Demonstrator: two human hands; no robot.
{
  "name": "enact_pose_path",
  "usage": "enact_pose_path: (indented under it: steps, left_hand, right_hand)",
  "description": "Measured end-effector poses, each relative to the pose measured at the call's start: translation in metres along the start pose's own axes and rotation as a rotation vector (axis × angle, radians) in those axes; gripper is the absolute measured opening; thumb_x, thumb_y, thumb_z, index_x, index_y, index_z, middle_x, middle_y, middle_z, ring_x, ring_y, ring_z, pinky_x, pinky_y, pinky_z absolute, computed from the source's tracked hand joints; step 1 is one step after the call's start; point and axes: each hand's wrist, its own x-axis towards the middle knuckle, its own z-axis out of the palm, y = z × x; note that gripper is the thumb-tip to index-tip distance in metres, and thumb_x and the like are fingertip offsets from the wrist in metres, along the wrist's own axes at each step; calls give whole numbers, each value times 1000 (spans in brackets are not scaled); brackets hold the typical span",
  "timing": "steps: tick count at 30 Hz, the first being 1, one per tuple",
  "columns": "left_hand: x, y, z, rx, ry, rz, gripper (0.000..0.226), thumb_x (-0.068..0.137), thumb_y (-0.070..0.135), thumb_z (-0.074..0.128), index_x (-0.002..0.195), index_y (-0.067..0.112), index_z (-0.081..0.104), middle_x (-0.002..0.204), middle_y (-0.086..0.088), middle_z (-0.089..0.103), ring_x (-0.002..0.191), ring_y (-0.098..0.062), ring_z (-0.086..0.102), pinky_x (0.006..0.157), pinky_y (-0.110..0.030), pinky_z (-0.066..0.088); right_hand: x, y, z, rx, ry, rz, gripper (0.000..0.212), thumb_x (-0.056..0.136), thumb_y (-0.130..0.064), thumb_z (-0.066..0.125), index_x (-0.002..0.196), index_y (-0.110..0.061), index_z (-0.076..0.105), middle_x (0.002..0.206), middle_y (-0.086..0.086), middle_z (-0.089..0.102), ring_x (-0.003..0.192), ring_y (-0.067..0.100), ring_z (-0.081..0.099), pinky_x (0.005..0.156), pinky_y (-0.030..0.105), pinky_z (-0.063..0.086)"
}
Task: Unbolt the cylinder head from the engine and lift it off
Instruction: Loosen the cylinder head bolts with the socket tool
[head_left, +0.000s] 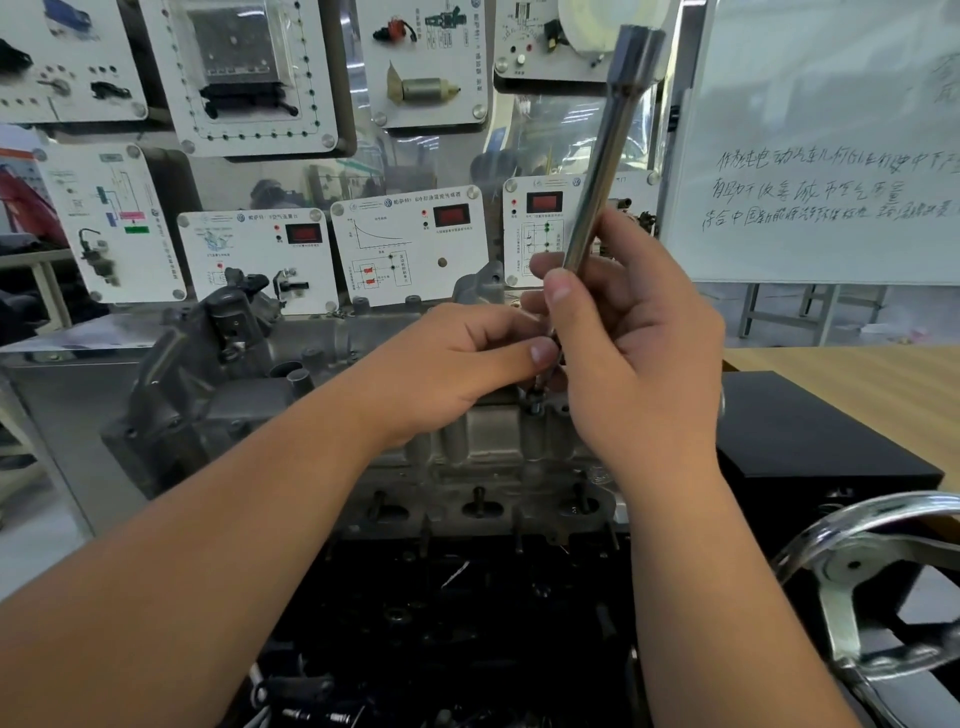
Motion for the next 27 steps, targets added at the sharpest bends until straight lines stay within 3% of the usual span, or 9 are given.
enact_pose_path:
  steps: [3,5,9,13,16,18,21,25,27]
  left_hand:
    - [-1,-1,-1,20,3,-14,21,93,41,62,103,28,76,108,2,77,108,-15,71,102,-41,51]
    - [0,-2,-1,60,6,-10,20,93,43,61,98,30,76,102,5,77,103,-13,70,99,-38,52]
    - [0,0,1,110,-11,-8,22,94,47,54,98,37,73,98,11,76,98,-7,69,94,-31,50]
    - [1,6,1,155,-1,1,31,99,51,45,103,34,71,104,3,75,106,-18,69,99,-50,52]
    - [4,10,-4,162,-33,-3,39,97,52,50,104,21,72,102,-9,75,102,-29,71,96,-56,53]
    - [5,7,-4,107,1,11,29,91,47,62,99,23,76,97,-7,77,97,-25,73,95,-49,57]
    - [6,0,1,-20,93,53,13,89,24,69,97,20,78,96,-6,79,93,-13,72,90,-29,58]
    - [8,-2,5,-40,90,70,15,95,9,66,101,21,74,99,-3,78,92,-14,72,88,-27,58]
    - [9,-1,6,-32,102,71,18,93,11,68,109,18,73,106,-10,76,101,-26,73,93,-35,58]
  right_hand:
    - [2,-2,-2,-3,-1,0,40,93,-28,66,129,-43,58,100,-23,70,80,8,71,69,20,58]
    - [3,-2,-3,-47,19,-2,40,92,-26,68,127,-44,60,96,-30,67,85,5,71,71,21,58]
    - [3,1,-5,-34,17,17,31,95,-16,65,125,-25,69,91,-19,72,75,4,70,71,20,58]
    - [3,1,0,-51,24,70,35,96,-21,59,131,-21,64,97,-15,75,89,4,72,82,34,61]
    - [3,1,2,-22,18,67,38,96,-20,58,130,-37,55,95,-25,73,88,1,72,82,33,61]
    - [5,0,2,-32,-9,47,40,96,-19,57,127,-43,48,96,-28,72,90,-1,70,80,29,60]
    - [8,2,1,-7,-37,37,33,97,-18,55,126,-36,52,99,-21,73,93,-2,69,78,18,55]
    - [11,4,2,40,-34,90,33,98,-19,57,131,-16,58,99,-10,74,85,4,69,75,26,57]
    - [12,4,4,41,-18,101,38,96,-21,63,133,-13,61,105,-8,74,89,6,70,79,32,59]
